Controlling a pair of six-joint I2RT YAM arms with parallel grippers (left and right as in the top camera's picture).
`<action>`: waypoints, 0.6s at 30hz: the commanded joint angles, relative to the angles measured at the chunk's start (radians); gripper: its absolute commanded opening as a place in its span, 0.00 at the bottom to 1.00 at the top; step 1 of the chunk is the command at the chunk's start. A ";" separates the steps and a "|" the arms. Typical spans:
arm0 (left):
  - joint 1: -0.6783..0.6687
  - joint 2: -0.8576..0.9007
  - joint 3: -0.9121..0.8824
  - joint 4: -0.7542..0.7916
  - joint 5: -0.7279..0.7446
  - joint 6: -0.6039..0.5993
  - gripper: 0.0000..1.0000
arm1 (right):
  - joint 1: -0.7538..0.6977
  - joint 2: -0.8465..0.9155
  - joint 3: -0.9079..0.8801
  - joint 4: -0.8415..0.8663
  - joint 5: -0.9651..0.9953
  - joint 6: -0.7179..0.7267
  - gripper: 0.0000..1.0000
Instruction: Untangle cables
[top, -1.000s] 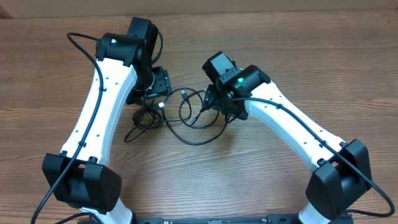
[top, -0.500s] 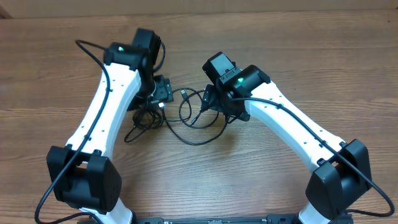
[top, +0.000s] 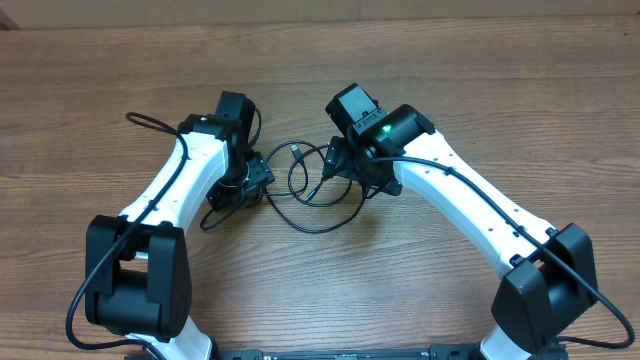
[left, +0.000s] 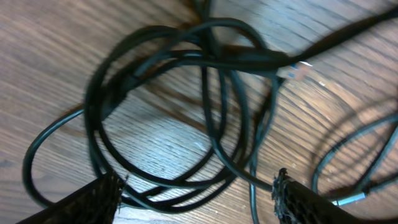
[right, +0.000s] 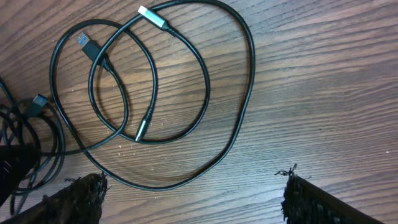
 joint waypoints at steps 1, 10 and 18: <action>0.006 0.002 -0.021 0.009 -0.013 -0.063 0.76 | 0.002 -0.003 -0.002 0.011 -0.005 -0.001 0.91; 0.002 0.002 -0.133 0.130 -0.009 -0.099 0.68 | 0.002 -0.003 -0.002 0.018 -0.005 -0.002 0.91; 0.002 0.002 -0.137 0.150 -0.009 -0.074 0.35 | 0.002 -0.003 -0.002 0.008 -0.005 -0.002 0.92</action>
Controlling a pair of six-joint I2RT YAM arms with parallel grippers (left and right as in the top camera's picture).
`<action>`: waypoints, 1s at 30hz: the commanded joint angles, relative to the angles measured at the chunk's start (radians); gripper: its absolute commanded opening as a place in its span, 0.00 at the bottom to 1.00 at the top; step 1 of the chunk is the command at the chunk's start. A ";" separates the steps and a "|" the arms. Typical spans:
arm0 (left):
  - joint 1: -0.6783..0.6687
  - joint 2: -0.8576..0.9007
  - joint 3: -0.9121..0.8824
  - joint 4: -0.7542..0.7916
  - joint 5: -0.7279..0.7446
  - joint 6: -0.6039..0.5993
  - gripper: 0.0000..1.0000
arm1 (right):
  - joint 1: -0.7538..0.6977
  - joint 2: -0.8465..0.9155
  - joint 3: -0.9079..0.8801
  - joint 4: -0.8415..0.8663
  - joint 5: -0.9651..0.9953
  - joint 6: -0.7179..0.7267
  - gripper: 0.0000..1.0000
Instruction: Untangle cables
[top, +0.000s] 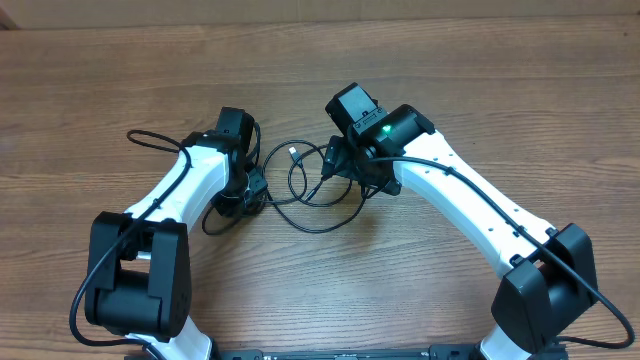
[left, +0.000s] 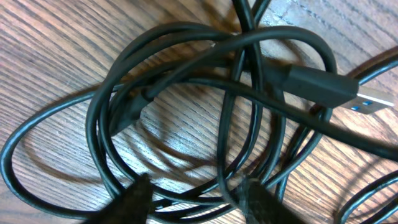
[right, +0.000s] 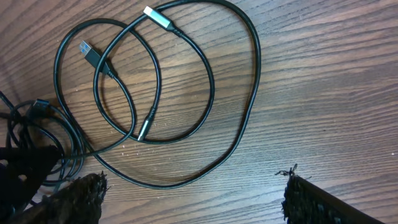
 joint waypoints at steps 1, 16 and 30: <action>-0.004 0.002 -0.008 0.002 -0.009 0.022 0.28 | 0.003 -0.003 -0.002 -0.001 0.002 -0.001 0.92; -0.007 -0.060 0.053 -0.067 0.179 0.319 0.04 | 0.003 -0.003 -0.002 0.006 0.002 -0.001 0.93; -0.007 -0.168 0.079 -0.189 0.137 0.370 0.06 | 0.002 -0.003 -0.002 0.023 0.002 -0.001 0.93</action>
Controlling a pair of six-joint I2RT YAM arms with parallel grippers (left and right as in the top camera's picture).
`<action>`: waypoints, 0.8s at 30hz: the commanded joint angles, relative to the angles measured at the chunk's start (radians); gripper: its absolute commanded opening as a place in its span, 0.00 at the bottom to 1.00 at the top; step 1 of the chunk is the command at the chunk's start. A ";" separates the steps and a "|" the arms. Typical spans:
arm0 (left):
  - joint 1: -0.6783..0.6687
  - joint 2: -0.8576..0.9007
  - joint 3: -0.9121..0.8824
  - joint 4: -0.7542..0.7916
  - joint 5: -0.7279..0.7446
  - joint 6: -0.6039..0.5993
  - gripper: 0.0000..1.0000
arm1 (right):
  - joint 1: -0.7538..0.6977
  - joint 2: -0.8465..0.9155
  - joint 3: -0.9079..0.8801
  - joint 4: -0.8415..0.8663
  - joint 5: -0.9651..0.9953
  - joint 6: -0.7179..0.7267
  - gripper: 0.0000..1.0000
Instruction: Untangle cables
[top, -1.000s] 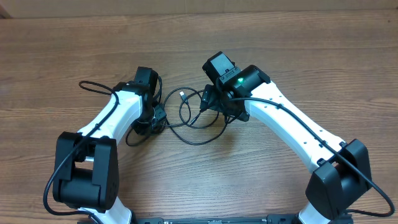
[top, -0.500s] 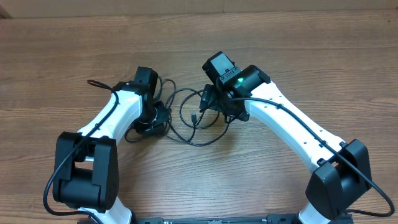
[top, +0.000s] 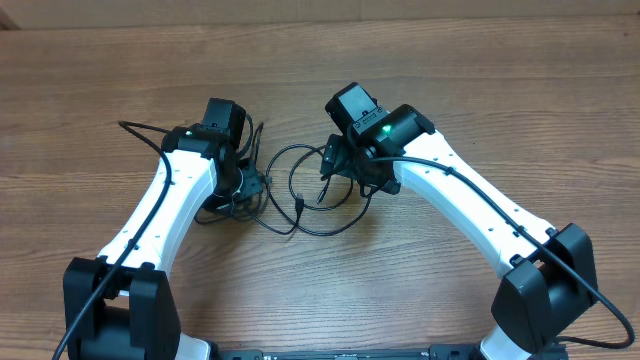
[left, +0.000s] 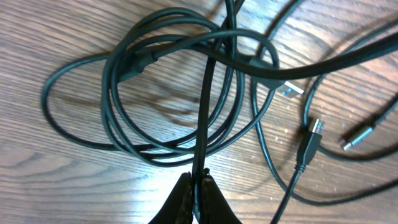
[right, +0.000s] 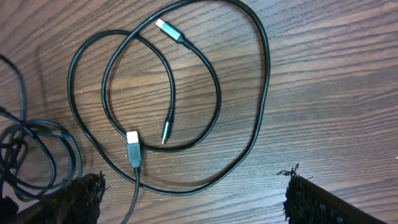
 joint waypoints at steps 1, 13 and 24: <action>-0.007 -0.013 0.018 -0.005 0.118 0.104 0.06 | 0.002 -0.003 -0.002 0.009 0.003 -0.001 0.94; -0.005 -0.013 0.018 -0.015 0.273 0.225 0.61 | 0.002 -0.003 -0.002 0.008 0.003 -0.001 1.00; 0.000 -0.013 0.018 -0.053 0.131 0.151 1.00 | -0.013 -0.003 -0.002 -0.039 0.083 -0.001 1.00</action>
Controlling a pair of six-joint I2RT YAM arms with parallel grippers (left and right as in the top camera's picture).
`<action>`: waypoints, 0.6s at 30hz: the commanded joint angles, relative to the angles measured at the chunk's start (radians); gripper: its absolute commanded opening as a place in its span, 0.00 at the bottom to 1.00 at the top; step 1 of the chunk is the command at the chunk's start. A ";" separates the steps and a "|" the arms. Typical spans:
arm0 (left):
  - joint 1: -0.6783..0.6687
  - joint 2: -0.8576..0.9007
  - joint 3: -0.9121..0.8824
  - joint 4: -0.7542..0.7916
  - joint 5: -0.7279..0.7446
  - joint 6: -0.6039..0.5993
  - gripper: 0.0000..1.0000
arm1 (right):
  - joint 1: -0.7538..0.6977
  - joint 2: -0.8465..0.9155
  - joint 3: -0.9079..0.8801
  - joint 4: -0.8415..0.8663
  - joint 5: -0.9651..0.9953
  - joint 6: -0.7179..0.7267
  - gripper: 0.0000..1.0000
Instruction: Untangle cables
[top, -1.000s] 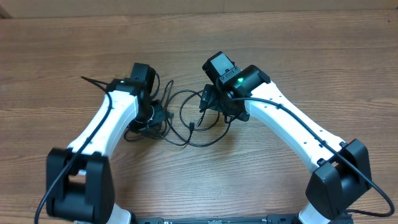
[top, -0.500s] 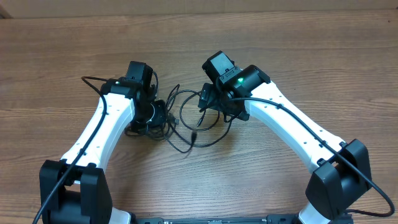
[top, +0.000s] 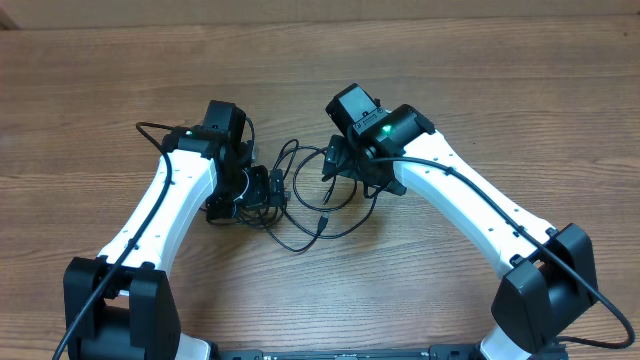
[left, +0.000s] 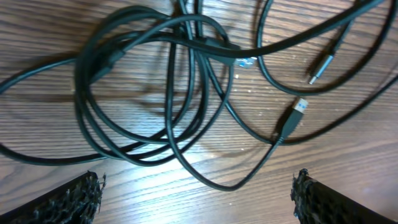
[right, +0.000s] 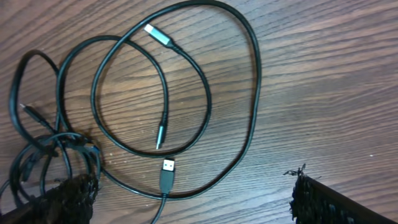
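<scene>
A tangled bundle of thick black cable (left: 198, 42) lies on the wood, and my left gripper (left: 196, 200) hangs open just above its near side with nothing between the fingers. One strand ends in a USB-A plug (left: 293, 115), also seen from the right wrist (right: 166, 171). A thinner black cable (right: 257, 81) with silver-tipped plugs (right: 155, 34) forms a double loop beside the bundle. My right gripper (right: 193, 202) is open over that loop, holding nothing. From overhead the two grippers face each other across the cables (top: 300, 185).
The wooden table (top: 120, 80) stretches bare to the left, right and far side of the cables. Both white arms reach in from the near edge. The left arm's own black lead (top: 150, 128) arcs out beside its wrist.
My left gripper was shut on a strand of the thick bundle and is now open, the strand let go. The bundle and USB-A plug now lie closer to the thin loop.
My left gripper first stood open above the thick bundle, then low with its fingers among the strands, then shut on one strand with the bundle drawn left. Now it is open again. The right gripper stayed open over the thin loop throughout.
</scene>
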 joint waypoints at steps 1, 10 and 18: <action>0.000 -0.013 0.018 -0.011 -0.089 -0.066 1.00 | -0.022 -0.003 -0.002 -0.012 0.041 -0.001 1.00; 0.000 -0.013 0.017 -0.025 -0.139 -0.108 1.00 | -0.139 -0.003 -0.004 -0.038 0.055 -0.001 1.00; -0.001 -0.013 0.017 -0.052 0.051 0.014 1.00 | -0.145 -0.003 -0.135 0.077 0.054 -0.001 1.00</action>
